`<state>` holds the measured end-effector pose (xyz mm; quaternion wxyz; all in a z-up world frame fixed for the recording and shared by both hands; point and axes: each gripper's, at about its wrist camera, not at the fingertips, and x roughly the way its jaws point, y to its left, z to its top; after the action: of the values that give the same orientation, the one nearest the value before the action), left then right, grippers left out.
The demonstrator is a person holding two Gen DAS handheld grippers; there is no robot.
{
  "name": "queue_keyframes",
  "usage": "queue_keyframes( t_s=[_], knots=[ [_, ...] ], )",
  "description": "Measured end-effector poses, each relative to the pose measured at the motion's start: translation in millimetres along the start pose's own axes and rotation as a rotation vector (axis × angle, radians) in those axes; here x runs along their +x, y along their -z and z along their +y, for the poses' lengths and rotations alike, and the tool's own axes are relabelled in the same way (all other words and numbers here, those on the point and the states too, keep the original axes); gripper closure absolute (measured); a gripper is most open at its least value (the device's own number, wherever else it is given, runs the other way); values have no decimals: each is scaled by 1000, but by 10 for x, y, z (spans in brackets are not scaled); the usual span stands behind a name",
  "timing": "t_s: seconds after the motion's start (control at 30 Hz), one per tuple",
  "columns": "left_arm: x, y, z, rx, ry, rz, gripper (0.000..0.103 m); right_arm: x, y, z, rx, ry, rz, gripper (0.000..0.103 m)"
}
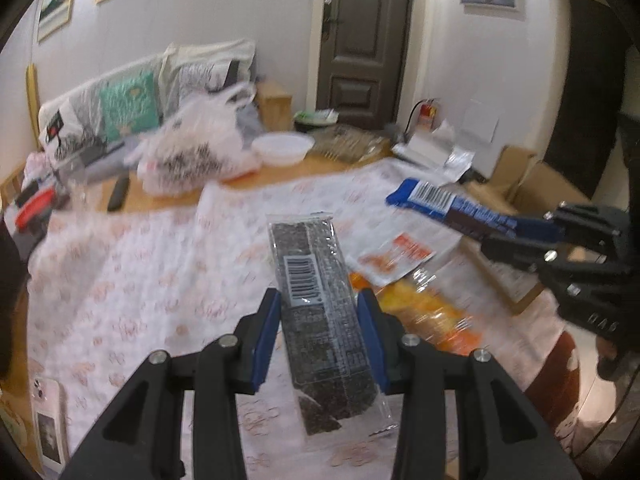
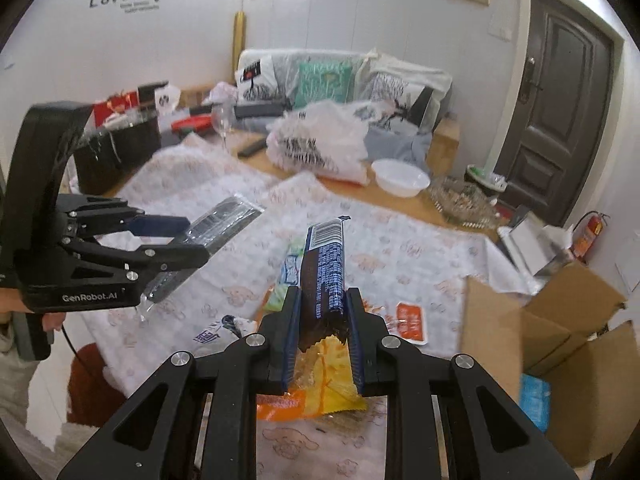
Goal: Organize snacks
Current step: 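Carry the blue bar into the box with the right gripper while left carries sesame bar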
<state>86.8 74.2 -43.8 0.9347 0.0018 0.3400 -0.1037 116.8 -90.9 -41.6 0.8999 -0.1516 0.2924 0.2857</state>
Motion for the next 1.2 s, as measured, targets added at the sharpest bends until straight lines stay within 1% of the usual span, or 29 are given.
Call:
queue_keyframes(
  t_s=[0.13, 0.17, 0.2, 0.27, 0.33, 0.4, 0.47, 0.57, 0.6, 0.63, 0.7, 0.83, 0.9, 0.93, 1.0, 1.2],
  knots=[
    [-207, -211, -375, 38, 13, -49, 66, -326, 56, -178, 23, 9, -58, 87],
    [-231, -257, -471, 51, 13, -56, 69, -426, 94, -260, 37, 13, -75, 86],
    [-273, -311, -606, 71, 20, -67, 75, -480, 116, -311, 44, 15, -83, 86],
    [-346, -398, -857, 101, 44, -83, 76, -622, 207, -490, 71, 27, -104, 86],
    [-344, -522, -1178, 147, 51, -93, 76, -761, 310, -697, 107, 39, -123, 86],
    [-238, -600, -1433, 182, 70, -75, 76, -861, 392, -858, 131, 54, -135, 86],
    [-26, -610, -1591, 192, 70, -24, 76, -923, 506, -1051, 164, 69, -128, 86],
    [211, -548, -1620, 170, 58, 38, 75, -962, 581, -1192, 186, 39, -137, 86],
    [264, -502, -1619, 173, 53, 57, 73, -965, 583, -1204, 181, 39, -136, 86],
    [306, -450, -1618, 182, 50, 72, 68, -966, 580, -1206, 176, 38, -136, 86],
    [390, -372, -1587, 184, 64, 102, 63, -960, 593, -1205, 173, 30, -138, 86],
    [575, -211, -1575, 183, 85, 162, 63, -929, 645, -1201, 193, 15, -144, 86],
    [646, -154, -1574, 173, 114, 183, 61, -940, 695, -1188, 200, 19, -143, 86],
    [676, -121, -1584, 166, 123, 190, 56, -930, 702, -1183, 205, 22, -142, 86],
    [723, -37, -1615, 149, 138, 200, 50, -959, 739, -1196, 212, 16, -145, 86],
    [964, 148, -1833, 75, 222, 250, 50, -1113, 934, -1199, 238, 13, -167, 86]
  ],
)
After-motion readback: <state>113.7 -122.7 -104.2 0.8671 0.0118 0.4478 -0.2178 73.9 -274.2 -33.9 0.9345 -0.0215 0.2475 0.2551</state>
